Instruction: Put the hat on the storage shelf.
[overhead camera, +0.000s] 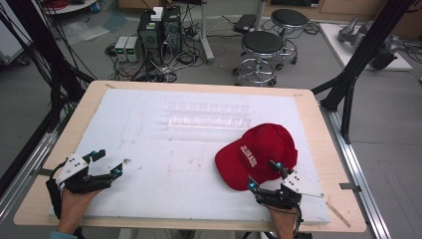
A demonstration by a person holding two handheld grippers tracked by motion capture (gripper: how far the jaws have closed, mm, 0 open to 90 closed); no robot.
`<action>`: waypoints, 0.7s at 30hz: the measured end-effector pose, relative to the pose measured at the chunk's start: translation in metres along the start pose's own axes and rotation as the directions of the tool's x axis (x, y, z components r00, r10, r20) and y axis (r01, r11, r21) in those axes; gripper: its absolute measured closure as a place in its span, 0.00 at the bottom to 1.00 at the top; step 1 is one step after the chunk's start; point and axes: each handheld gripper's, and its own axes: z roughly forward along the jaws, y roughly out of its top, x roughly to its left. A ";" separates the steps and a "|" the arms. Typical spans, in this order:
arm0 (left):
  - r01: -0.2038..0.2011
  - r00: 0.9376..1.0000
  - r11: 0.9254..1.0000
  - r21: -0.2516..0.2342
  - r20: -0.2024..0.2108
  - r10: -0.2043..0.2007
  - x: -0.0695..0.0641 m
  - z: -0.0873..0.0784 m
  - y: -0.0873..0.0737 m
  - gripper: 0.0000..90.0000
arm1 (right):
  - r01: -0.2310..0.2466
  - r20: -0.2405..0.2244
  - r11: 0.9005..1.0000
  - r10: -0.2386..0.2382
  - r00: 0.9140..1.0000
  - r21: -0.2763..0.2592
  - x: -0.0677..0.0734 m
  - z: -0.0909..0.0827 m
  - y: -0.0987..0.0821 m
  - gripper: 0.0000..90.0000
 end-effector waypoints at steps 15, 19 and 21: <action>0.009 1.000 1.000 0.000 0.003 -0.009 0.001 0.000 0.000 0.19 | 0.007 -0.024 1.000 -0.007 1.000 0.011 -0.001 0.001 0.001 0.10; 0.001 1.000 1.000 0.002 0.003 -0.001 0.000 0.000 0.000 0.19 | 0.018 -0.048 1.000 -0.017 0.999 0.019 0.000 0.002 0.001 0.10; 0.009 1.000 1.000 0.001 0.002 -0.009 0.001 0.000 0.000 0.19 | 0.029 -0.054 0.999 -0.027 0.998 0.022 0.000 0.002 0.001 0.10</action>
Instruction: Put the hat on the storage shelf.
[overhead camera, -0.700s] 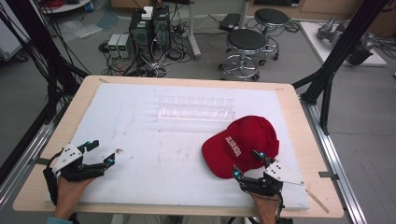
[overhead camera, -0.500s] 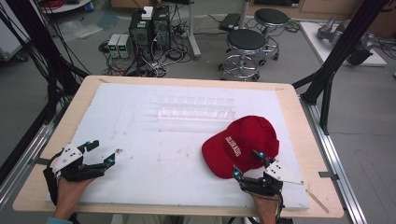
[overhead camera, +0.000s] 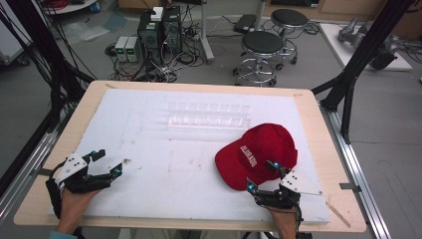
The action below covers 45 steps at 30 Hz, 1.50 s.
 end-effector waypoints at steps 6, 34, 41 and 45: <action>0.002 1.000 1.000 -0.001 -0.002 -0.002 0.000 0.000 0.000 0.19 | -0.013 -0.013 0.999 0.013 1.000 0.039 0.000 0.003 0.002 0.10; 0.000 1.000 1.000 0.006 -0.004 0.000 0.000 0.001 0.000 0.19 | -0.008 -0.016 0.985 0.011 1.000 0.171 -0.062 -0.009 0.089 0.10; -0.009 1.000 1.000 0.010 -0.006 0.009 -0.001 0.001 0.000 0.19 | -0.021 0.027 0.979 0.016 1.000 0.202 -0.084 -0.016 0.094 0.10; -0.021 1.000 1.000 0.014 -0.007 0.022 -0.002 0.001 0.000 0.19 | -0.053 0.066 0.972 0.039 0.997 0.227 -0.098 -0.017 0.091 0.11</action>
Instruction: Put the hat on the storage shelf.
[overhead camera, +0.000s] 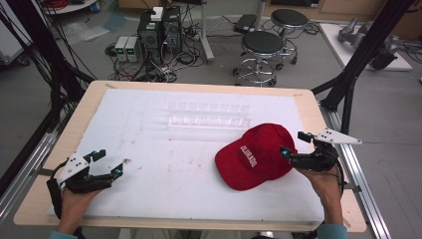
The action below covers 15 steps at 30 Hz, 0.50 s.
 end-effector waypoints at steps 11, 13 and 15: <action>0.004 1.000 1.000 0.002 -0.002 -0.004 0.000 0.000 0.000 0.19 | -0.024 0.055 0.991 0.017 0.998 0.131 -0.021 0.011 -0.019 0.24; 0.000 1.000 1.000 0.002 0.000 0.000 0.000 0.000 0.000 0.19 | -0.016 0.057 0.990 0.009 0.998 0.142 -0.021 0.012 -0.023 0.24; 0.000 1.000 1.000 0.004 -0.001 0.000 0.000 0.000 0.000 0.19 | -0.024 0.059 0.988 0.015 0.998 0.150 -0.022 0.013 -0.025 0.24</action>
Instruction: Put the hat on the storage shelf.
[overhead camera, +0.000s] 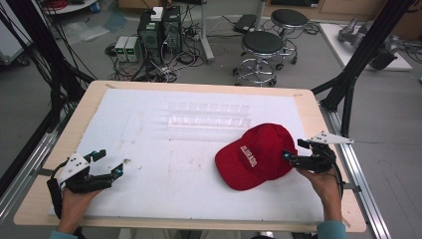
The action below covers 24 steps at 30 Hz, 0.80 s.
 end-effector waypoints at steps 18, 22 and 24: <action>-0.007 1.000 1.000 0.005 0.002 0.007 0.000 0.000 0.000 0.19 | 0.014 -0.034 0.995 -0.011 0.999 0.095 -0.001 0.015 -0.015 0.87; -0.009 1.000 1.000 0.007 0.001 0.009 -0.001 0.000 0.000 0.19 | 0.015 -0.043 0.997 -0.012 0.999 0.082 0.006 0.014 -0.011 0.96; -0.008 1.000 1.000 0.007 0.001 0.008 -0.001 0.000 0.000 0.19 | 0.015 -0.040 0.997 -0.012 0.999 0.074 0.007 0.013 -0.011 0.96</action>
